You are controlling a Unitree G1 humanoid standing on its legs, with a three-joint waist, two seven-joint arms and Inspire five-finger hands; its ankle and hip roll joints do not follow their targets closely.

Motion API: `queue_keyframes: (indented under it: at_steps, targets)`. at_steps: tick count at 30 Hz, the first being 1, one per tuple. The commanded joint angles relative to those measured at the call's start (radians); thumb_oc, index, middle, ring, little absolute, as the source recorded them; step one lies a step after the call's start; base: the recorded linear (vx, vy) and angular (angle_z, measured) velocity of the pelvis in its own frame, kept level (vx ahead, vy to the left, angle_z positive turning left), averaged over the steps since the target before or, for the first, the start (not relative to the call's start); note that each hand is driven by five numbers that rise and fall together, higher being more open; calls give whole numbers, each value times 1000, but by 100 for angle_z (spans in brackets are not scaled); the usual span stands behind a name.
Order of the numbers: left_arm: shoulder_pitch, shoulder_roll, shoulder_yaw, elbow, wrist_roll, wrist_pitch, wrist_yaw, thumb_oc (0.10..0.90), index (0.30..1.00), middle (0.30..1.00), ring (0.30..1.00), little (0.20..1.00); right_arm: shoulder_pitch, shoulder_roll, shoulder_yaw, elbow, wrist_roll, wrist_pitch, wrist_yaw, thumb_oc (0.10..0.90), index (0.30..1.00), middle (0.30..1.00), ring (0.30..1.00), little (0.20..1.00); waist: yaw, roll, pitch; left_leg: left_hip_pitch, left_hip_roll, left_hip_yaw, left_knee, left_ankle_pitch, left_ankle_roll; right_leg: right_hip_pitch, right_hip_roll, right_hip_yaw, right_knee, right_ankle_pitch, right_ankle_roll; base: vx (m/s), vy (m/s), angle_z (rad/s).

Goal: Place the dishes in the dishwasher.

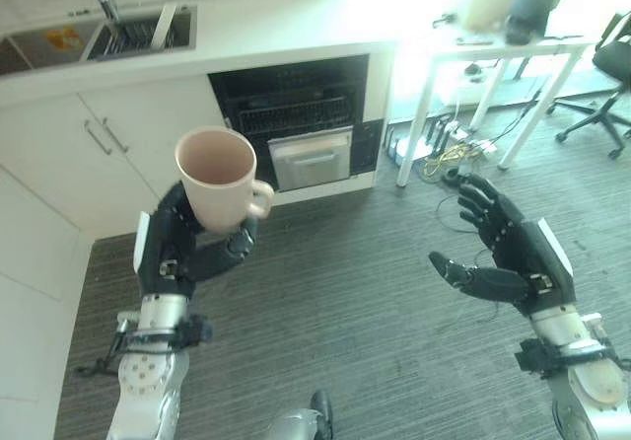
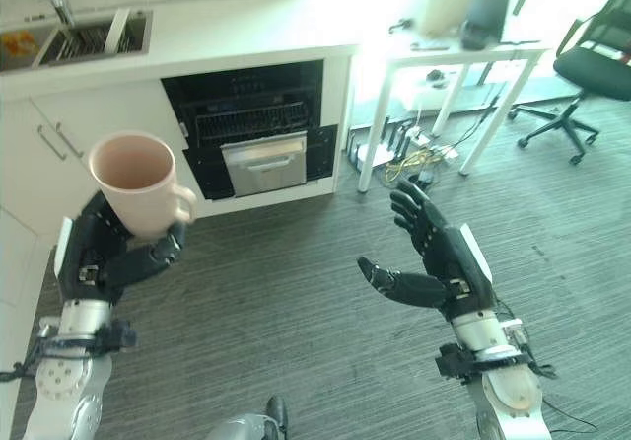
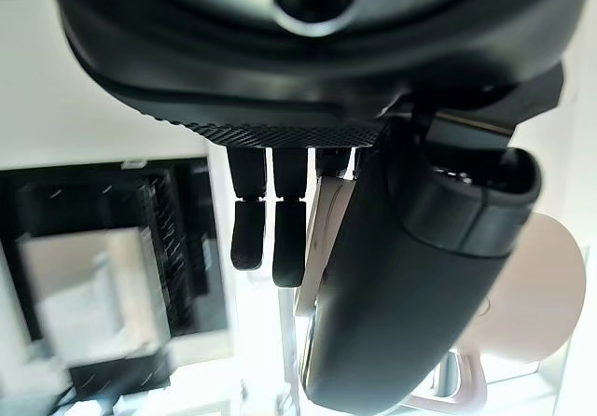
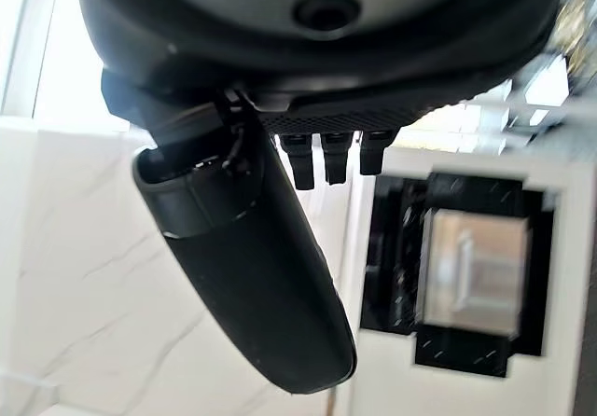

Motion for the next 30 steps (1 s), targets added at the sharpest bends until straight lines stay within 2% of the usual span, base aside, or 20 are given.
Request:
queue_keyframes:
  at_steps: [1, 3, 4, 5, 8, 9, 11, 12, 14, 16, 18, 21, 22, 23, 24, 25, 26, 27, 28, 30]
  targets:
    - [8, 54, 50, -136, 29, -96, -11, 400, 300, 300, 300, 300, -68, 34, -52, -49, 0, -83, -35, 800, 900, 900, 900, 900, 25, 17, -89, -55, 90, -87, 78, -105, -152, -82, 11, -7, 75, 340, 59, 343, 357, 44]
    - [8, 53, 50, -139, 36, -92, -12, 400, 300, 300, 300, 300, -62, 53, -37, -50, -4, -88, -27, 800, 900, 900, 900, 900, 18, 33, -80, -23, 82, -97, 78, -123, -137, -191, -10, -4, 275, 375, 49, 162, 257, 37]
    - [8, 52, 51, -139, 38, -89, -8, 400, 300, 300, 300, 300, -65, 55, -32, -48, -2, -86, -21, 800, 900, 900, 900, 900, 16, 36, -79, -15, 83, -90, 78, -126, -135, -233, -21, -8, 318, 366, 41, 125, 181, 41]
    - [-2, 56, 54, -137, 32, -83, -3, 400, 300, 300, 300, 300, -70, 50, -27, -39, -6, -94, -12, 800, 900, 900, 900, 900, 11, 37, -72, -5, 85, -74, 78, -127, -135, -293, -25, -20, 289, 336, 26, 136, 93, 30]
    - [-23, 60, 54, -135, 18, -71, -6, 400, 300, 300, 300, 300, -77, 37, -26, -32, 1, -100, -23, 800, 900, 900, 900, 900, 8, 32, -63, 12, 88, -68, 78, -132, -142, -303, -22, -62, 124, 315, 10, 173, -52, 21]
    - [-27, 60, 54, -139, 18, -72, -11, 400, 300, 300, 300, 300, -75, 24, -40, -21, 33, -114, -21, 800, 900, 900, 900, 900, 3, 21, -49, 38, 96, -64, 78, -151, -154, -289, -35, -102, -99, 331, 3, 223, -191, 30]
    - [-18, 57, 54, -149, 28, -75, -12, 400, 300, 300, 300, 300, -71, 17, -47, -18, 48, -123, -18, 800, 900, 900, 900, 900, -6, 0, -34, 60, 82, -60, 78, -172, -157, -349, -74, -74, -112, 320, 13, 204, -234, 45]
    - [-11, 57, 50, -159, 29, -75, -6, 400, 300, 300, 300, 300, -67, 12, -52, -16, 57, -131, -9, 800, 900, 900, 900, 900, -16, -13, -26, 74, 73, -67, 78, -192, -155, -415, -102, -21, -112, 327, 28, 218, -246, 31]
    - [-8, 52, 47, -163, 37, -81, -5, 400, 300, 300, 300, 300, -58, 15, -59, -23, 49, -129, -4, 800, 900, 900, 900, 900, -29, -20, -23, 97, 61, -96, 78, -223, -150, -497, -125, 50, -112, 349, 44, 294, -288, 12]
    - [-3, 53, 48, -165, 40, -86, -4, 400, 300, 300, 300, 300, -54, 17, -64, -29, 53, -121, -5, 800, 900, 900, 900, 900, -30, -23, -24, 108, 61, -104, 78, -237, -148, -507, -133, 50, -112, 362, 50, 274, -285, 69]
    - [4, 64, 61, -179, 45, -78, -3, 400, 300, 300, 300, 300, -57, 11, -62, -32, 41, -112, -22, 800, 900, 900, 900, 900, -21, -32, -37, 126, 75, -106, 78, -255, -163, -475, -139, 33, -112, 333, 53, 378, -486, 47]
    - [8, 72, 73, -185, 36, -61, 25, 400, 300, 300, 300, 300, -95, -10, -52, -32, 52, -75, -48, 800, 900, 900, 900, 900, -19, -30, -67, 187, 123, -99, 78, -265, -198, -442, -105, 2, -112, 280, 44, 351, -463, 14]
    - [11, 70, 74, -188, 34, -59, 28, 400, 300, 300, 300, 300, -104, -16, -48, -32, 55, -71, -51, 800, 900, 900, 900, 900, -18, -29, -70, 201, 134, -97, 78, -259, -207, -438, -97, -5, -112, 274, 36, 343, -454, -28]
    - [18, 69, 74, -194, 32, -60, 30, 400, 300, 300, 300, 300, -119, -26, -39, -25, 61, -72, -53, 800, 900, 900, 900, 900, -14, -21, -77, 222, 158, -95, 78, -195, -231, -425, -69, -9, -112, 252, 11, 492, -638, -40]
    - [26, 61, 69, -195, 38, -66, 31, 400, 300, 300, 300, 300, -127, -38, -36, -12, 64, -75, -50, 800, 900, 900, 900, 900, -2, -22, -81, 232, 172, -96, 78, -34, -260, -387, -31, 5, -112, 209, -28, 530, -686, -30]
    - [30, 57, 67, -194, 38, -70, 32, 400, 300, 300, 300, 300, -127, -42, -37, -8, 71, -74, -45, 800, 900, 900, 900, 900, 2, -30, -79, 237, 170, -95, 78, 23, -267, -371, -22, 18, -112, 193, -45, 435, -603, -43]
    - [38, 51, 68, -191, 37, -80, 28, 400, 300, 300, 300, 300, -122, -43, -40, -5, 72, -74, -37, 800, 900, 900, 900, 900, 7, -40, -71, 212, 174, -89, 157, 57, -275, -350, -12, 30, -112, 177, -65, 276, -447, -72]
    - [46, 46, 65, -188, 41, -94, 22, 400, 300, 300, 300, 300, -113, -40, -38, -2, 64, -83, -33, 800, 900, 900, 900, 900, 13, -46, -60, 146, 172, -84, 284, 78, -273, -325, -1, 35, -112, 163, -86, 255, -433, -77]
    - [48, 41, 57, -179, 44, -104, 11, 400, 300, 300, 300, 300, -103, -36, -38, 6, 55, -96, -37, 800, 900, 900, 900, 900, 15, -48, -44, 58, 173, -69, 380, 70, -260, -298, 8, 31, -112, 154, -102, 242, -324, -57]
    - [46, 38, 50, -167, 42, -113, 6, 400, 300, 300, 300, 300, -105, -38, -36, 11, 50, -92, -53, 800, 900, 900, 900, 900, 19, -43, -32, 22, 134, -57, 316, 28, -233, -280, 17, 37, -112, 140, -94, 254, -80, -8]
